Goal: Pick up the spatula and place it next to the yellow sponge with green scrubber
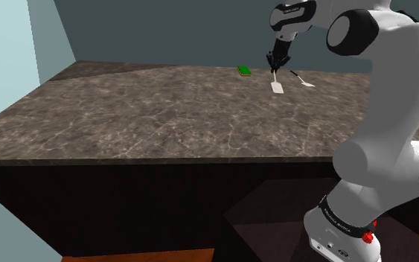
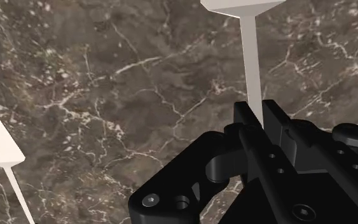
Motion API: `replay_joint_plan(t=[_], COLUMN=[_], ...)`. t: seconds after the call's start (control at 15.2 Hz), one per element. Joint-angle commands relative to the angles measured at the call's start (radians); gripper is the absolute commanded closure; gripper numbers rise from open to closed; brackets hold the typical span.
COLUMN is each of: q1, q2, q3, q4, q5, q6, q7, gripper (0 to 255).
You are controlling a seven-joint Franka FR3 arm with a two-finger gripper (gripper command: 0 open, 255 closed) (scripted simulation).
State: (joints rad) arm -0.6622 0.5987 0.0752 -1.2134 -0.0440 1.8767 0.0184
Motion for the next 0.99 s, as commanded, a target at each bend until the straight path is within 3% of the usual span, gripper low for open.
replay_joint_plan(t=[0.0, 0.13, 0.92], q1=[-0.019, -0.030, -0.034], q2=[0.081, 0.153, 0.157], q3=[-0.007, -0.011, -0.011], q4=[0.129, 0.250, 0.095], q5=[0.002, 0.002, 0.001], q6=[-0.047, -0.096, 0.062], q7=[-0.031, -0.051, -0.049], gripper=[255, 255, 255])
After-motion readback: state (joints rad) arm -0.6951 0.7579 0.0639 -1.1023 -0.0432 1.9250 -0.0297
